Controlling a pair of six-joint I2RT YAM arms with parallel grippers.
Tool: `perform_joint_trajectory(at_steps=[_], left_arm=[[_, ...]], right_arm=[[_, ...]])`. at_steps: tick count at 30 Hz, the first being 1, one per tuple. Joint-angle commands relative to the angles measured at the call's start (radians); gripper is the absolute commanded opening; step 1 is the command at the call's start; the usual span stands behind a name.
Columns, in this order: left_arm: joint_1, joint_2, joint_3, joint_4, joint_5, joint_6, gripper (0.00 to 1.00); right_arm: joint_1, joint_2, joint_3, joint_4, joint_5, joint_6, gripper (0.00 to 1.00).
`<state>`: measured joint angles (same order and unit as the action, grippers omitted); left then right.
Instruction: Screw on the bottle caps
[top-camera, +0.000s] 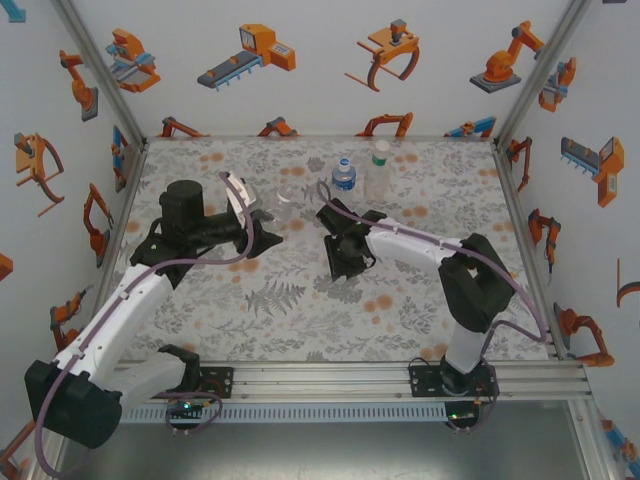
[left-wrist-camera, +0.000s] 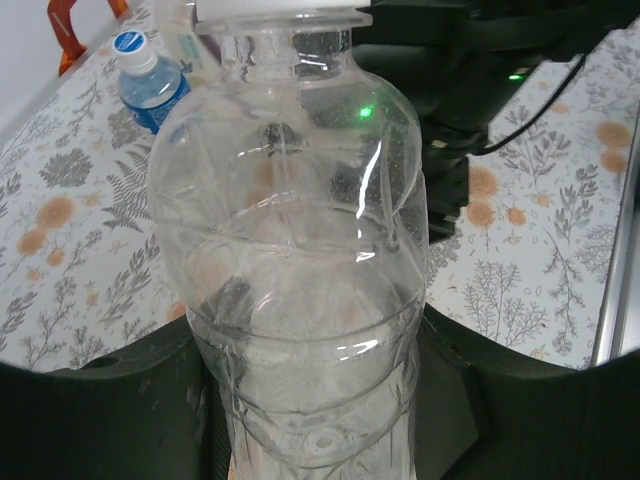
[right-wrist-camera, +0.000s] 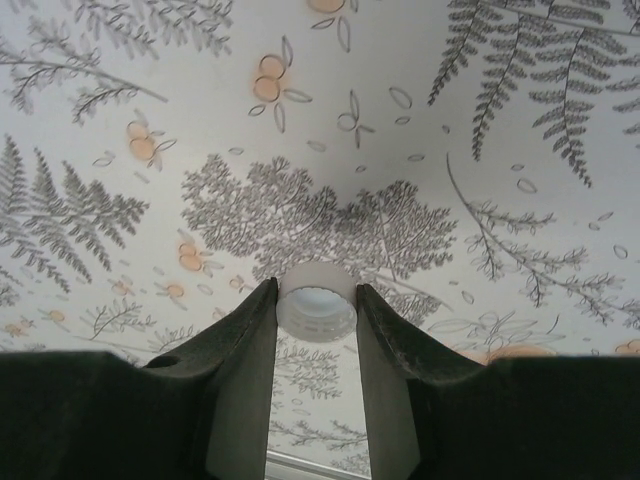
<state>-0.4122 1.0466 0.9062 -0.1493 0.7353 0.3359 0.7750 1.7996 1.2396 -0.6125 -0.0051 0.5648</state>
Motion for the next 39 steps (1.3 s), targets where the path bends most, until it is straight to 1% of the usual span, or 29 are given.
perform_joint_trajectory(at_steps=[1, 9, 12, 13, 19, 22, 34, 39], left_arm=[[-0.007, -0.026, -0.007, 0.024, 0.042, 0.031, 0.0], [-0.01, -0.03, -0.007, 0.025, 0.041, 0.03, 0.0], [-0.011, -0.029, -0.006, 0.025, 0.041, 0.03, 0.0], [-0.01, -0.029, -0.006, 0.024, 0.041, 0.031, 0.0], [-0.011, -0.028, -0.005, 0.025, 0.041, 0.027, 0.0], [-0.01, -0.028, -0.006, 0.026, 0.041, 0.027, 0.0], [-0.011, -0.017, -0.003, 0.026, 0.041, 0.025, 0.0], [-0.011, -0.017, -0.003, 0.026, 0.042, 0.025, 0.0]], right_arm=[[-0.006, 0.041, 0.023, -0.018, -0.025, -0.042, 0.34], [-0.01, 0.08, 0.016, 0.015, -0.022, -0.036, 0.37], [-0.01, 0.074, 0.023, 0.008, -0.022, -0.033, 0.44], [-0.01, 0.065, 0.026, 0.004, -0.02, -0.032, 0.45], [-0.01, 0.005, 0.028, -0.009, -0.019, -0.02, 0.45], [-0.01, -0.007, 0.018, -0.001, -0.037, -0.01, 0.42], [-0.008, 0.011, -0.003, 0.028, -0.07, 0.01, 0.42], [-0.008, 0.018, -0.005, 0.018, -0.057, 0.004, 0.44]])
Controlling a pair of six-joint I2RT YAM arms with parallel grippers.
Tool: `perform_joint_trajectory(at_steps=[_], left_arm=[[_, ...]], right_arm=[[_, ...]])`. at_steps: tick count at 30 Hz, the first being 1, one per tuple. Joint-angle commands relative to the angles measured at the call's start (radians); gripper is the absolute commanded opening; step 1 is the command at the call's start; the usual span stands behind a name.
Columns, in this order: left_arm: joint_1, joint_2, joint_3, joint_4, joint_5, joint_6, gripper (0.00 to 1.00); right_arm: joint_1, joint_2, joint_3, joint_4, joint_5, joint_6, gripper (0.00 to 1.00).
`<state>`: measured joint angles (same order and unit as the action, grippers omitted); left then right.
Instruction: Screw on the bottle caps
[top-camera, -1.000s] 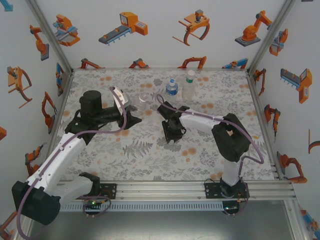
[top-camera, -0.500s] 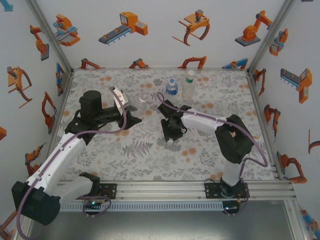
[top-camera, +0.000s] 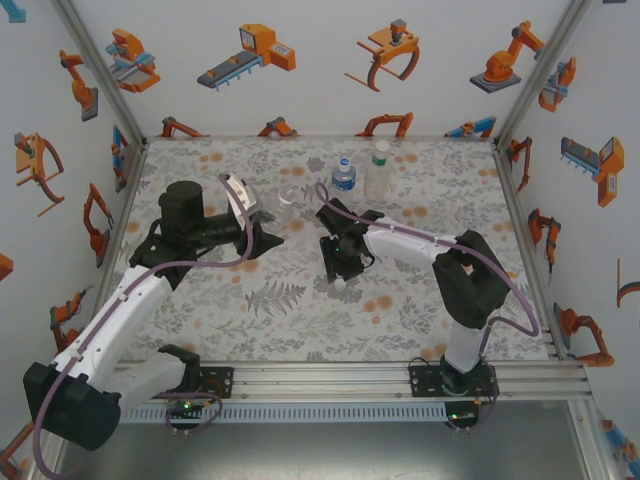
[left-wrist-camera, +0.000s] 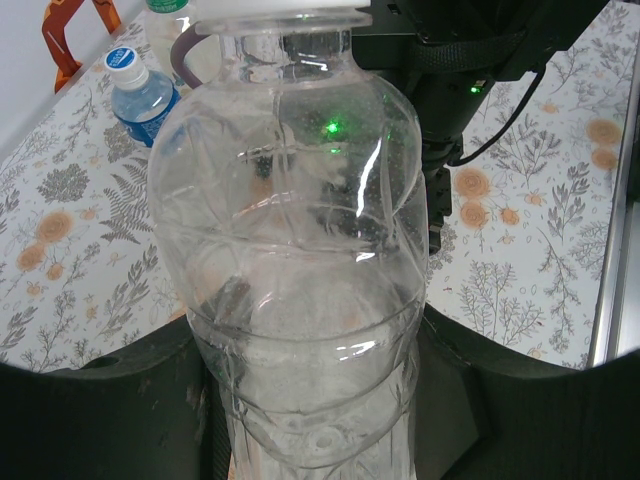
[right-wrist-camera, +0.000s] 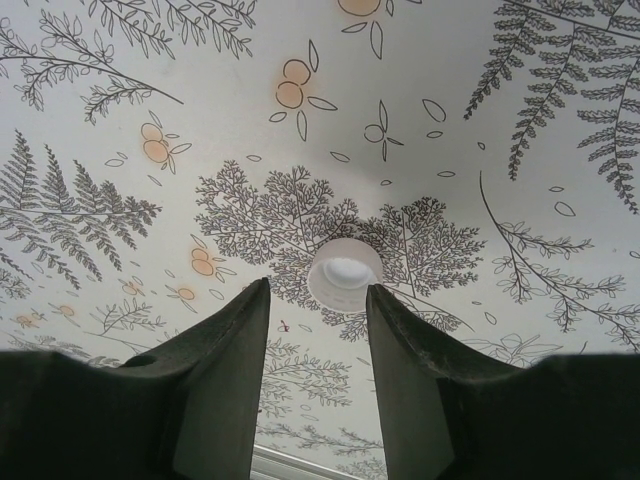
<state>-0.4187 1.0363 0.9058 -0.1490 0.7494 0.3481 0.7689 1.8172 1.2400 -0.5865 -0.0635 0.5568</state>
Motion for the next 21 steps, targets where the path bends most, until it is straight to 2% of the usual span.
perform_joint_trajectory(at_steps=[1, 21], left_arm=[[-0.005, -0.007, -0.002, 0.025, 0.028, 0.011, 0.0], [-0.004, -0.01, -0.002, 0.023, 0.026, 0.013, 0.0]], right_arm=[[-0.003, 0.0, -0.007, -0.008, 0.002, 0.012, 0.44], [-0.002, 0.023, -0.023, -0.013, 0.001, 0.01, 0.45]])
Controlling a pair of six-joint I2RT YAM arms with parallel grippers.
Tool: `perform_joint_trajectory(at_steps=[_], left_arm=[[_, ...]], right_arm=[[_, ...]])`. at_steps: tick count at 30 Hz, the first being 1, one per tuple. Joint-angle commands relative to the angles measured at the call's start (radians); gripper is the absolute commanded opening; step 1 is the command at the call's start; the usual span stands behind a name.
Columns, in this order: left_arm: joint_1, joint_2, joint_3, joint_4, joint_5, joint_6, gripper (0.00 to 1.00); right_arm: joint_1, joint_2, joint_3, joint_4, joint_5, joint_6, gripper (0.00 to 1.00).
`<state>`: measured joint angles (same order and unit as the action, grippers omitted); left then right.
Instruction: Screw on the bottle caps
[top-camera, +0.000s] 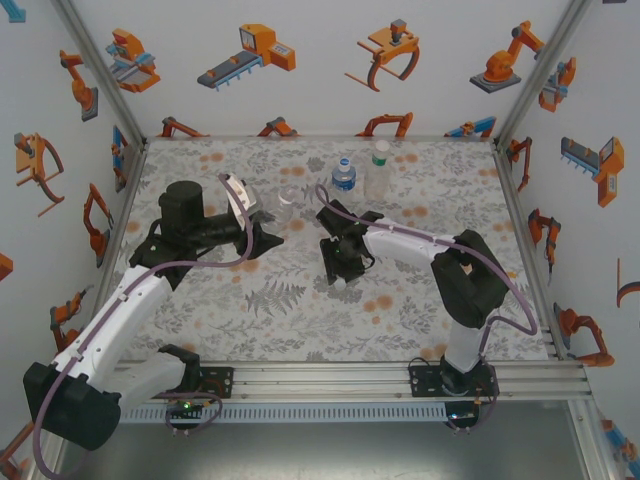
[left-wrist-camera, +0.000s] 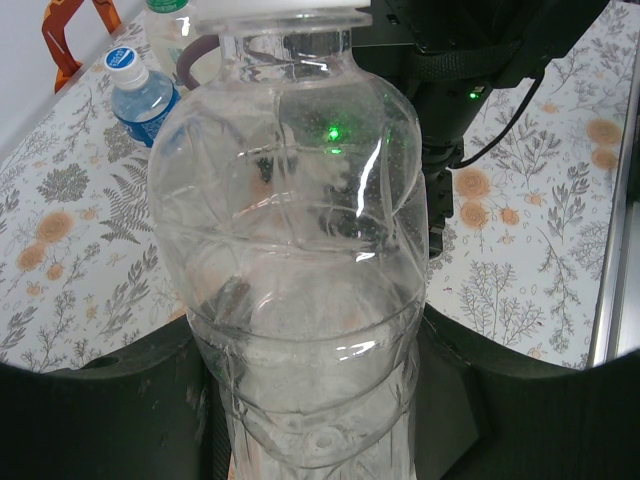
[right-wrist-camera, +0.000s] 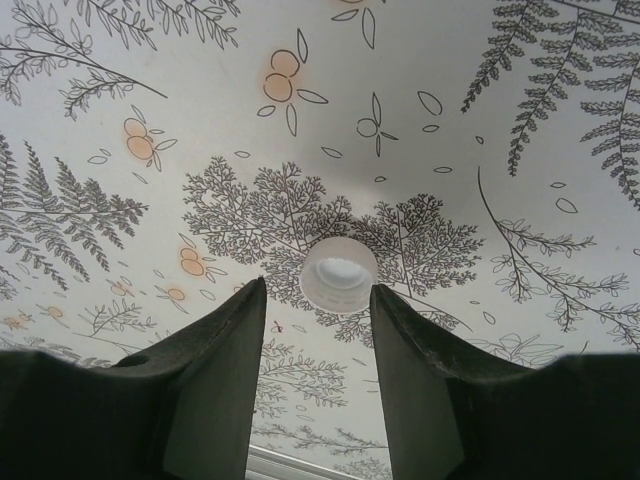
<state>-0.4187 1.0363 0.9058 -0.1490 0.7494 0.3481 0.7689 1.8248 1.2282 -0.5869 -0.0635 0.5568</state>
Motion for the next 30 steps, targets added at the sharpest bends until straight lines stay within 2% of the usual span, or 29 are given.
perform_joint_trajectory(at_steps=[1, 14, 21, 25, 30], left_arm=[[-0.005, -0.012, -0.002, 0.022, 0.027, 0.015, 0.0], [-0.005, -0.013, -0.002, 0.02, 0.026, 0.016, 0.0], [-0.005, -0.012, -0.001, 0.018, 0.025, 0.018, 0.0], [-0.005, -0.008, -0.001, 0.017, 0.027, 0.018, 0.0], [-0.005, -0.007, -0.001, 0.018, 0.025, 0.016, 0.0]], right_arm=[[-0.003, 0.018, -0.013, -0.011, 0.002, 0.01, 0.45], [-0.003, 0.046, -0.046, 0.03, -0.018, 0.018, 0.44], [-0.011, 0.02, -0.071, 0.083, -0.043, 0.041, 0.28], [-0.042, -0.024, -0.133, 0.205, -0.157, 0.086, 0.21], [-0.117, -0.069, -0.285, 0.479, -0.357, 0.213, 0.22]])
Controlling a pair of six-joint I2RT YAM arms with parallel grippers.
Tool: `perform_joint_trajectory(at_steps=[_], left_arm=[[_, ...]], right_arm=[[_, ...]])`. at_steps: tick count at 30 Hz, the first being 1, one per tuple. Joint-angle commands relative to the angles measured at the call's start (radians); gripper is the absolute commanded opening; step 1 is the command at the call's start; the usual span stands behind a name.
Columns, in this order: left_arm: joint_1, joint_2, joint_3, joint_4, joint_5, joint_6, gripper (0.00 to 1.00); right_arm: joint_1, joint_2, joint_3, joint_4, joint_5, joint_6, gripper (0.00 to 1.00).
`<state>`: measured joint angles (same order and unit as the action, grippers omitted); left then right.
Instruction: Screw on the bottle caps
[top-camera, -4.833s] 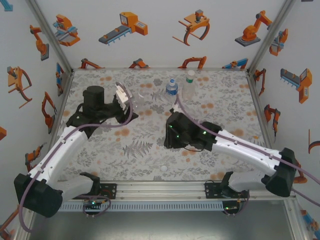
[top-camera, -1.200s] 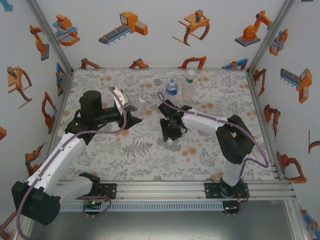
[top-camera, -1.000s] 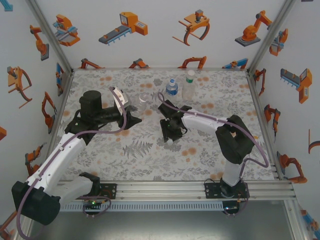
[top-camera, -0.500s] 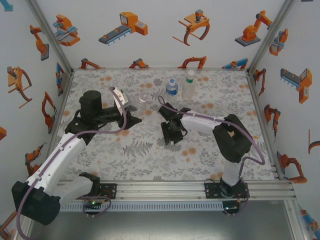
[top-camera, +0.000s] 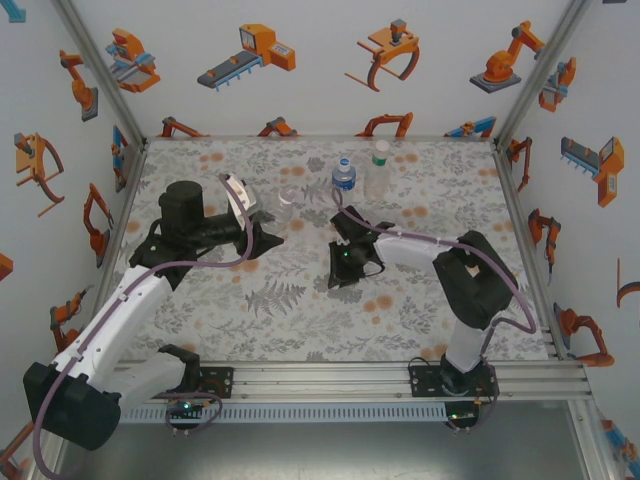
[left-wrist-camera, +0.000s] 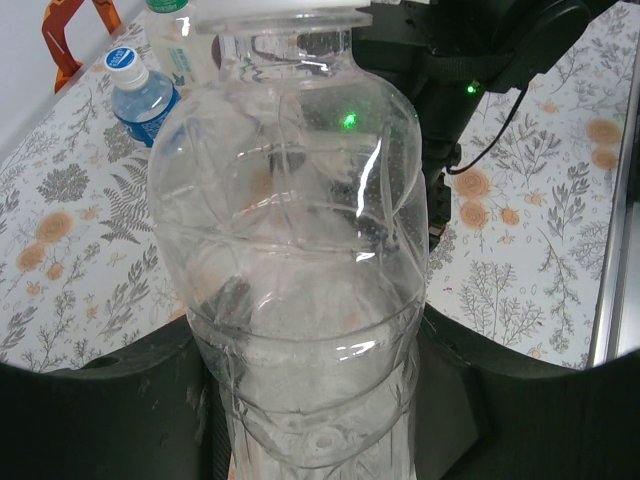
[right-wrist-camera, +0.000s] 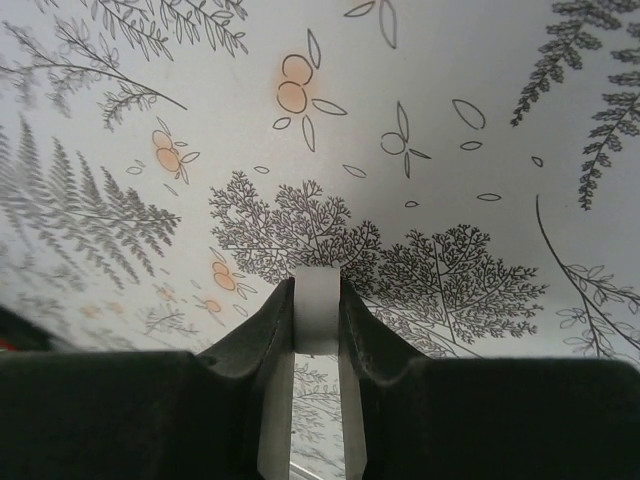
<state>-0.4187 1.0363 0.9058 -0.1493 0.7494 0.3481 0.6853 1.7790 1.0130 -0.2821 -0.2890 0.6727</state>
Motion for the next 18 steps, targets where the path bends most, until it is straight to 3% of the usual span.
perform_joint_trajectory(at_steps=[1, 4, 9, 14, 18], left_arm=[[-0.004, -0.005, -0.001, 0.019, 0.026, 0.017, 0.0], [-0.005, -0.004, -0.001, 0.018, 0.025, 0.017, 0.0], [-0.004, 0.001, -0.001, 0.019, 0.026, 0.016, 0.0], [-0.005, 0.007, -0.001, 0.022, 0.026, 0.017, 0.0], [-0.005, 0.01, -0.001, 0.019, 0.025, 0.017, 0.0]], right_arm=[[-0.053, -0.026, -0.106, 0.223, -0.164, 0.127, 0.23], [-0.096, -0.047, -0.195, 0.278, -0.189, 0.171, 0.29], [-0.149, -0.122, -0.279, 0.175, -0.084, 0.152, 0.37], [-0.148, -0.203, -0.245, 0.053, 0.026, 0.113, 0.45], [-0.113, -0.251, -0.169, -0.041, 0.149, 0.038, 0.46]])
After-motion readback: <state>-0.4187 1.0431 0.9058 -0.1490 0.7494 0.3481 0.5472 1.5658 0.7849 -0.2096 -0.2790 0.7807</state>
